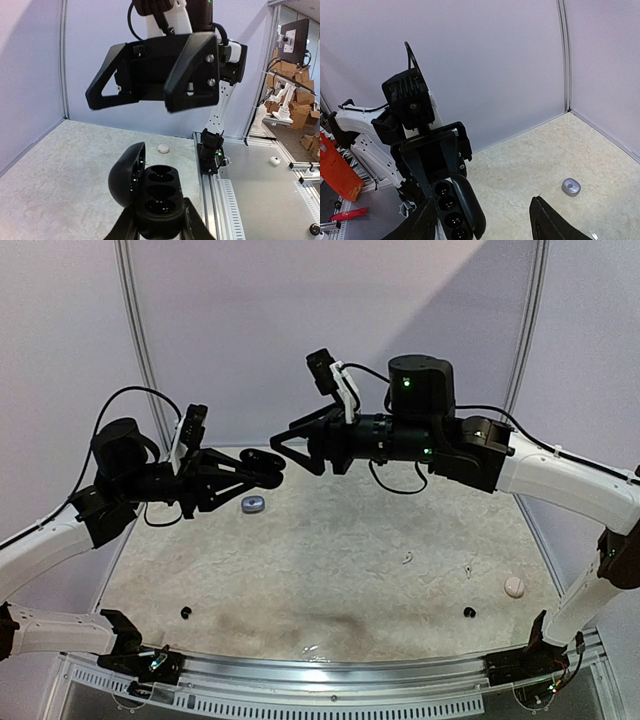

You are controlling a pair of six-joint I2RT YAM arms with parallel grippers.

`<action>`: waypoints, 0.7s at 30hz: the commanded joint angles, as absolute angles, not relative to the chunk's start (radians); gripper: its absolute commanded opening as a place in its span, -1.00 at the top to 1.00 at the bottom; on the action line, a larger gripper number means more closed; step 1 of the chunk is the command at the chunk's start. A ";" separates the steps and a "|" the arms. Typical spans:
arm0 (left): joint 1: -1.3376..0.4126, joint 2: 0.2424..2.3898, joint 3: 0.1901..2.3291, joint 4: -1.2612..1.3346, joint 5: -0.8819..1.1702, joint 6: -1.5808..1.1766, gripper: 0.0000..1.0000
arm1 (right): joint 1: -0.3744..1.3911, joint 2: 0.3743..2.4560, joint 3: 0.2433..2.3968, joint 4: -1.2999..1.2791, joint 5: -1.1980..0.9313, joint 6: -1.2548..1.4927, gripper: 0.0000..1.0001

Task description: Insert the wireless bluetooth earbuds into the charging case

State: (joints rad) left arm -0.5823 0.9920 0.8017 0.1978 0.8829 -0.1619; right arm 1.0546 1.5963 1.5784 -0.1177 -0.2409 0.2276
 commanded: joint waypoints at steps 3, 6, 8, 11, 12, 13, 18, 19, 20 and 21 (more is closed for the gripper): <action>-0.586 0.983 0.782 0.216 0.865 -0.175 1.00 | 1.037 1.541 1.614 -0.122 -0.265 0.274 -0.30; -0.583 0.978 0.779 0.216 0.855 -0.178 1.00 | 1.021 1.525 1.611 -0.204 -0.170 0.304 -0.30; -0.583 0.974 0.774 0.217 0.843 -0.181 1.00 | 1.002 1.503 1.610 -0.337 -0.003 0.349 -0.29; -0.581 0.969 0.760 0.241 0.824 -0.192 1.00 | 0.965 1.476 1.587 -0.647 0.290 0.482 -0.23; -0.580 0.967 0.755 0.252 0.821 -0.196 1.00 | 0.946 1.464 1.565 -0.762 0.345 0.533 -0.19; -0.580 0.965 0.751 0.260 0.819 -0.196 1.00 | 0.930 1.456 1.538 -0.856 0.385 0.624 -0.15; -0.578 0.964 0.741 0.274 0.823 -0.192 1.00 | 0.879 1.329 1.278 -1.100 0.441 0.913 -0.04; -0.578 0.963 0.739 0.277 0.823 -0.191 1.00 | 0.875 1.280 1.215 -1.121 0.437 0.956 -0.02; -0.578 0.962 0.736 0.284 0.824 -0.192 1.00 | 0.866 1.253 1.149 -1.132 0.415 1.027 0.00; -0.578 0.961 0.733 0.291 0.824 -0.194 1.00 | 0.854 1.220 1.090 -1.131 0.387 1.062 0.02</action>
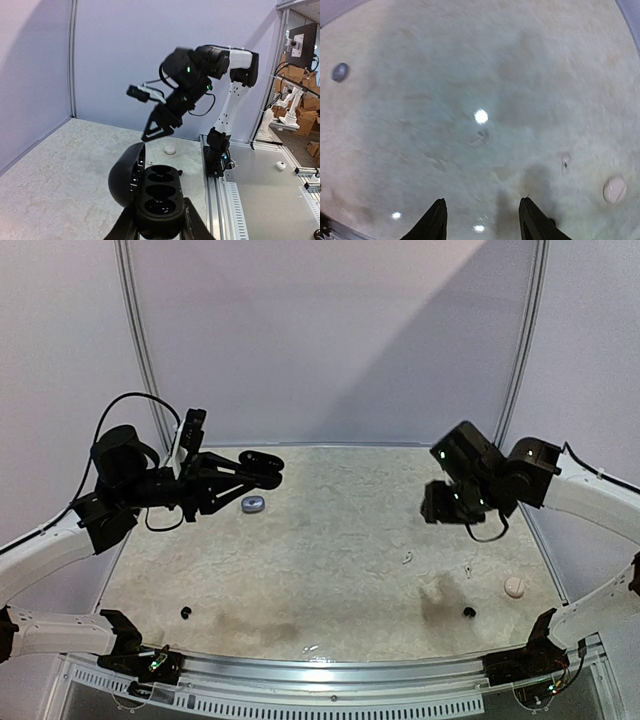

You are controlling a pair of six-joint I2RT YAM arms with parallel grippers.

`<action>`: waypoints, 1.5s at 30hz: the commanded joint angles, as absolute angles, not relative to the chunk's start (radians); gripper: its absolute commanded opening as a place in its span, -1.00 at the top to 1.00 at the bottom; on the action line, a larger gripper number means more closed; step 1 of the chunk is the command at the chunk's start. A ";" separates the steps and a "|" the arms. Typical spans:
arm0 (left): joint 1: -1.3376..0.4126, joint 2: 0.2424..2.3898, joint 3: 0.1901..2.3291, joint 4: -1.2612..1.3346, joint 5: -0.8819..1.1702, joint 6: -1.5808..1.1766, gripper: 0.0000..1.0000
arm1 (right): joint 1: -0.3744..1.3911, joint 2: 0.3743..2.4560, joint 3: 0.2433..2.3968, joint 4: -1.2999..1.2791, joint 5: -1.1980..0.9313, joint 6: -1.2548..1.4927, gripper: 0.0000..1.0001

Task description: Insert the wireless bluetooth earbuds into the charging case

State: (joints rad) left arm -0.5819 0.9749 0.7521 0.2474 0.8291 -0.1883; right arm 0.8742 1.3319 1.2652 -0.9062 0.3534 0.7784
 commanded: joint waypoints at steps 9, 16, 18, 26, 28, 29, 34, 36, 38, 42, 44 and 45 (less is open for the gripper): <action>-0.578 0.958 0.723 0.314 0.837 -0.202 1.00 | 0.808 1.052 0.749 -1.088 0.253 1.282 0.38; -0.585 0.956 0.720 0.320 0.845 -0.207 1.00 | 0.732 1.074 0.599 -0.944 0.143 1.236 0.45; -0.587 0.958 0.719 0.321 0.847 -0.207 1.00 | 0.692 1.091 0.585 -0.903 0.126 1.203 0.46; -0.594 0.949 0.719 0.315 0.849 -0.206 1.00 | 0.641 1.212 0.588 -0.800 0.029 1.093 0.63; -0.594 0.945 0.719 0.306 0.848 -0.201 1.00 | 0.641 1.236 0.591 -0.830 0.016 1.086 0.70; -0.594 0.944 0.720 0.301 0.848 -0.197 1.00 | 0.641 1.239 0.593 -0.849 0.017 1.083 0.73; -0.594 0.948 0.717 0.303 0.846 -0.191 1.00 | 0.642 1.174 0.595 -0.928 0.057 1.102 0.75; -0.594 0.949 0.716 0.308 0.847 -0.190 1.00 | 0.641 1.136 0.588 -0.927 0.057 1.114 0.76; -0.594 0.951 0.715 0.313 0.850 -0.190 1.00 | 0.642 1.120 0.583 -0.924 0.052 1.119 0.74; -0.594 0.951 0.712 0.314 0.853 -0.188 1.00 | 0.641 1.121 0.597 -0.960 0.064 1.113 0.70; -0.594 0.951 0.712 0.313 0.853 -0.186 1.00 | 0.641 1.125 0.598 -0.968 0.069 1.110 0.69; -0.594 0.950 0.711 0.313 0.853 -0.186 1.00 | 0.642 1.127 0.594 -0.967 0.069 1.109 0.69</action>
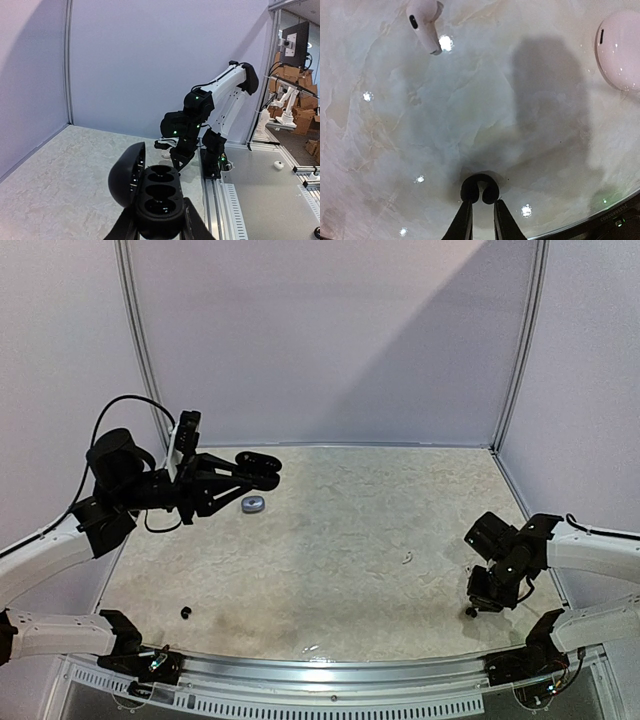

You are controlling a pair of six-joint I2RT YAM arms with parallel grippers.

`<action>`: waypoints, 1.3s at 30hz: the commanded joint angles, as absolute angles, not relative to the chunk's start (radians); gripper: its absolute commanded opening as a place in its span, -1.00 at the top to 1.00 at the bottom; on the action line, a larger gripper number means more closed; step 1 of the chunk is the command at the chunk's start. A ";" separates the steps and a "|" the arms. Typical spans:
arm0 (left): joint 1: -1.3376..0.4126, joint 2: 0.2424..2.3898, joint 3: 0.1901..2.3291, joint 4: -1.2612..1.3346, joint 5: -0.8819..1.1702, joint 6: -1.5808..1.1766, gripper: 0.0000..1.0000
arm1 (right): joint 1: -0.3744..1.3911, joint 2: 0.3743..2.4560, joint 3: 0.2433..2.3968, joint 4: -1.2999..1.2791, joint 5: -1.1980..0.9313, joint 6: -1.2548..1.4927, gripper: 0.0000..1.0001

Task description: Insert the wireless bluetooth earbuds into the charging case

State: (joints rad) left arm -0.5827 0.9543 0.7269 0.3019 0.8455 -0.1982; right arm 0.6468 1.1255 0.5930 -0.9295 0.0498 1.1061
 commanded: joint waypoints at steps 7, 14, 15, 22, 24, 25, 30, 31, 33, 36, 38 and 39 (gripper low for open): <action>-0.594 0.943 0.708 0.311 0.853 -0.184 1.00 | 0.627 1.163 0.582 -0.907 0.072 1.098 0.71; -0.594 0.934 0.707 0.297 0.852 -0.178 1.00 | 0.623 1.237 0.578 -0.877 0.052 1.069 0.74; -0.594 0.933 0.707 0.296 0.851 -0.178 1.00 | 0.623 1.236 0.575 -0.871 0.048 1.069 0.75; -0.594 0.933 0.707 0.295 0.849 -0.175 1.00 | 0.623 1.215 0.539 -0.824 -0.022 1.074 0.77; -0.594 0.934 0.706 0.295 0.848 -0.173 1.00 | 0.623 1.219 0.529 -0.824 -0.044 1.075 0.78; -0.594 0.934 0.706 0.295 0.849 -0.174 1.00 | 0.623 1.222 0.527 -0.822 -0.052 1.074 0.79; -0.594 0.933 0.706 0.295 0.847 -0.172 1.00 | 0.623 1.235 0.522 -0.789 -0.096 1.065 0.80; -0.593 0.934 0.706 0.295 0.847 -0.172 1.00 | 0.623 1.242 0.522 -0.779 -0.108 1.065 0.80; -0.592 0.933 0.706 0.294 0.847 -0.172 1.00 | 0.623 1.256 0.523 -0.767 -0.133 1.063 0.80; -0.592 0.932 0.707 0.291 0.848 -0.170 1.00 | 0.625 1.283 0.532 -0.778 -0.152 1.054 0.79; -0.592 0.933 0.707 0.290 0.847 -0.170 1.00 | 0.625 1.294 0.541 -0.789 -0.164 1.044 0.77; -0.593 0.932 0.707 0.291 0.848 -0.171 1.00 | 0.627 1.298 0.548 -0.798 -0.167 1.041 0.75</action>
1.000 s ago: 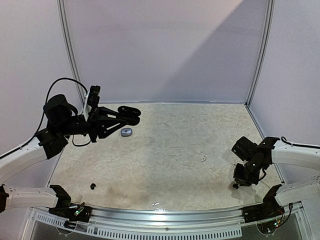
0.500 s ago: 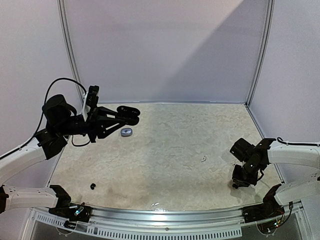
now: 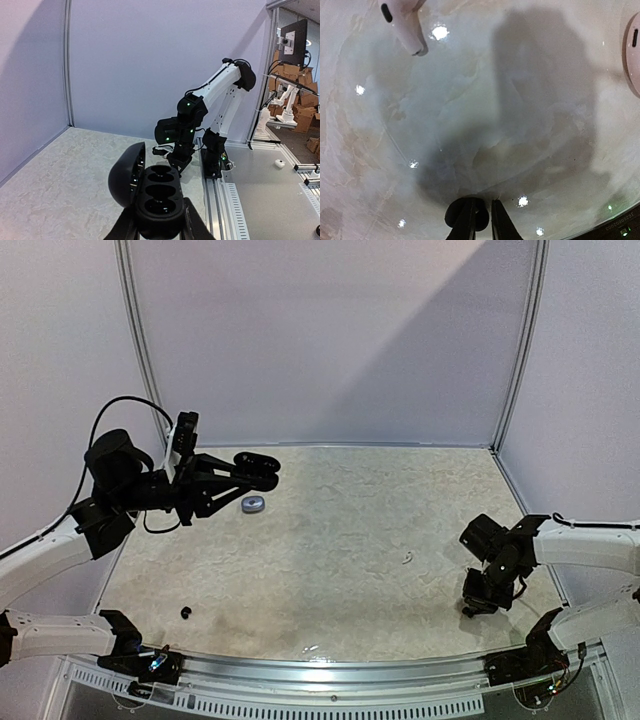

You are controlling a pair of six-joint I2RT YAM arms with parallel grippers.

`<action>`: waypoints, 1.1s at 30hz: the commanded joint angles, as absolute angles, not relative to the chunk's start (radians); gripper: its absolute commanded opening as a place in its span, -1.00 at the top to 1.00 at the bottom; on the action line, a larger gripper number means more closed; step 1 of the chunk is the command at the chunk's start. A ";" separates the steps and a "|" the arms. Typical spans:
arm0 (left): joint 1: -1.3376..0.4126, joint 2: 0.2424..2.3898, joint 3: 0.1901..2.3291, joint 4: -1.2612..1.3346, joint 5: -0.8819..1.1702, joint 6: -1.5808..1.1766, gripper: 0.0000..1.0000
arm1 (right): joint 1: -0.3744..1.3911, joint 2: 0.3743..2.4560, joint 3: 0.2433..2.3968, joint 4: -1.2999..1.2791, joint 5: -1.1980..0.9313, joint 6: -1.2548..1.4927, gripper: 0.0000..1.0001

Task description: Insert the wireless bluetooth earbuds into the charging case

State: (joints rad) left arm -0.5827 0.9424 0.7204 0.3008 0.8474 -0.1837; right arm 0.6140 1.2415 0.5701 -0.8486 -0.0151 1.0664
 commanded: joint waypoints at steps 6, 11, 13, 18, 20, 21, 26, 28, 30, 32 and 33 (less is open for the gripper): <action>-0.592 0.938 0.712 0.289 0.848 -0.169 1.00 | 0.640 1.334 0.578 -0.826 -0.175 1.016 0.71; -0.589 0.939 0.717 0.282 0.851 -0.169 1.00 | 0.641 1.377 0.559 -0.731 -0.226 1.012 0.73; -0.589 0.940 0.721 0.277 0.852 -0.169 1.00 | 0.646 1.391 0.564 -0.714 -0.241 1.017 0.73; -0.589 0.947 0.725 0.274 0.851 -0.167 1.00 | 0.668 1.409 0.585 -0.733 -0.269 1.016 0.73; -0.588 0.950 0.728 0.275 0.851 -0.166 1.00 | 0.690 1.420 0.600 -0.742 -0.275 1.019 0.74; -0.588 0.951 0.729 0.275 0.852 -0.167 1.00 | 0.701 1.429 0.610 -0.749 -0.275 1.020 0.73; -0.586 0.953 0.730 0.273 0.856 -0.166 1.00 | 0.736 1.468 0.650 -0.740 -0.294 1.025 0.71; -0.586 0.953 0.729 0.274 0.856 -0.166 1.00 | 0.743 1.484 0.652 -0.722 -0.302 1.026 0.71; -0.585 0.951 0.729 0.274 0.856 -0.165 1.00 | 0.756 1.504 0.653 -0.696 -0.311 1.031 0.71; -0.584 0.950 0.727 0.272 0.856 -0.165 1.00 | 0.771 1.527 0.655 -0.665 -0.329 1.039 0.71; -0.583 0.951 0.727 0.272 0.855 -0.165 1.00 | 0.778 1.534 0.655 -0.650 -0.335 1.043 0.72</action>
State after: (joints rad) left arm -0.5823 0.9436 0.7204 0.2905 0.8482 -0.1757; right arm 0.7086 1.4380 0.7025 -0.8730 -0.1150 1.0321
